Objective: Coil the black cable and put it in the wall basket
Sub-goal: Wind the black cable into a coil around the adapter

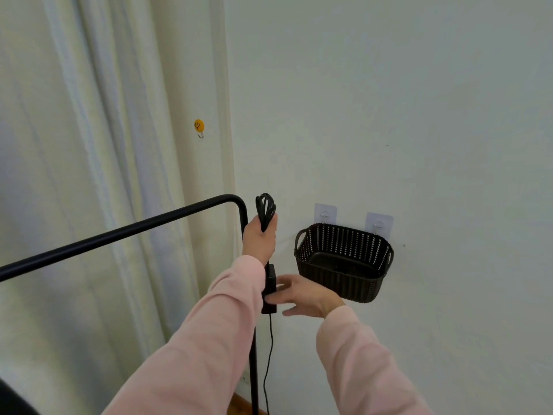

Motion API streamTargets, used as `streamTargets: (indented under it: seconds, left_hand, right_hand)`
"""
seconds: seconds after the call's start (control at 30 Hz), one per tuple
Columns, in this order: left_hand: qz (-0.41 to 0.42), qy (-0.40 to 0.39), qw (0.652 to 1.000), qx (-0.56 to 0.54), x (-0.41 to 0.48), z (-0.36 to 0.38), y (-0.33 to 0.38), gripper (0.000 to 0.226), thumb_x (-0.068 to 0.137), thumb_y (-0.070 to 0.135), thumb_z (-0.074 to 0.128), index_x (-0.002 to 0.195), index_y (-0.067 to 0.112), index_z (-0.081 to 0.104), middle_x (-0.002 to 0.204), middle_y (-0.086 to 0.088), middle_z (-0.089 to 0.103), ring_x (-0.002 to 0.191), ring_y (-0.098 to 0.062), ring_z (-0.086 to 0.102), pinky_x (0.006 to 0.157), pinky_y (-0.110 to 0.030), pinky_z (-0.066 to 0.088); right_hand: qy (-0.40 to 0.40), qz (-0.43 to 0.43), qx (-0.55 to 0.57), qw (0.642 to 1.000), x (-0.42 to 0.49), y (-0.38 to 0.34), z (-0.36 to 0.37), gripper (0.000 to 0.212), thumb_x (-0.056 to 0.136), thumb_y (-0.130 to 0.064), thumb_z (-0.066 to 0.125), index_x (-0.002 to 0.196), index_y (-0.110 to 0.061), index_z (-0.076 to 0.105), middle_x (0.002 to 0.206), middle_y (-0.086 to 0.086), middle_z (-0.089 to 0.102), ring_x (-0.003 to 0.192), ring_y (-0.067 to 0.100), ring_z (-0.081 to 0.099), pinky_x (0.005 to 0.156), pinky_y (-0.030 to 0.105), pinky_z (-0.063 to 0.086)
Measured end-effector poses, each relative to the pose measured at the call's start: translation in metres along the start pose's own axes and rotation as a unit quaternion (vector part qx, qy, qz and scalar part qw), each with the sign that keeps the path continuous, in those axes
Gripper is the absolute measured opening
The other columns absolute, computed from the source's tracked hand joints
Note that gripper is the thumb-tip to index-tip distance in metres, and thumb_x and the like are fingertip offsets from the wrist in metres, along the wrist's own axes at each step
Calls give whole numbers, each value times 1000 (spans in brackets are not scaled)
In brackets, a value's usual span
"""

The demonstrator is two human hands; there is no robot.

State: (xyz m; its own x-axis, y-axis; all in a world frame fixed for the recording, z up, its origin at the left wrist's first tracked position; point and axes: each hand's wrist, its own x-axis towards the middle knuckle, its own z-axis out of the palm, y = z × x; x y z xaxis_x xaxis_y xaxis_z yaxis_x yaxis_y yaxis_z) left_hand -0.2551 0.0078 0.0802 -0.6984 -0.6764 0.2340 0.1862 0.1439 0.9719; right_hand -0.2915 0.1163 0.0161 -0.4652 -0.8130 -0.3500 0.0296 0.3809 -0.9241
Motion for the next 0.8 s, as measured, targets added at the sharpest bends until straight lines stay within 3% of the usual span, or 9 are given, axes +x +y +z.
streamTargets:
  seconds: [0.17,0.3,0.47,0.53,0.63,0.8]
  left_hand:
    - [-3,14,1000,-25,4,-4,5,29,93,20,48,65,15,40,52,0,32,29,-4,28,33,-14,24]
    - [31,-6,999,26,4,-9,1,28,92,20,50,65,18,42,55,0,37,45,-13,33,44,-20,31]
    - [58,-48,992,100,0,-10,-4,30,90,21,56,63,22,42,55,1,39,49,-14,36,50,-24,37]
    - [64,-60,988,128,-2,-10,-6,31,88,21,59,62,24,41,55,5,40,51,-11,38,57,-29,37]
    - [62,-54,985,152,-1,-11,-11,32,87,23,60,62,24,40,56,7,41,53,-9,39,64,-31,38]
    - [70,-64,976,196,0,-14,-12,26,83,21,66,69,17,44,61,8,43,58,-8,42,72,-35,45]
  right_hand:
    - [-33,25,-30,999,-3,11,1,46,84,-15,65,128,-15,52,103,3,70,107,13,64,99,36,43]
    - [-48,15,-44,998,-5,11,0,29,87,-23,63,115,-14,59,97,2,71,93,14,65,99,37,48]
    - [-69,44,-61,995,-5,4,3,33,90,-36,59,108,-8,57,89,8,70,69,13,60,84,33,52]
    - [-35,60,-83,994,-8,-1,3,42,89,-44,57,106,-5,56,78,9,69,57,14,53,66,26,54]
    - [29,85,-160,983,-11,-9,2,45,85,-51,58,90,-6,59,64,7,62,44,11,39,46,18,42]
    - [121,73,-241,960,-10,-17,-3,42,77,-49,66,73,-8,57,55,1,55,39,13,32,41,21,28]
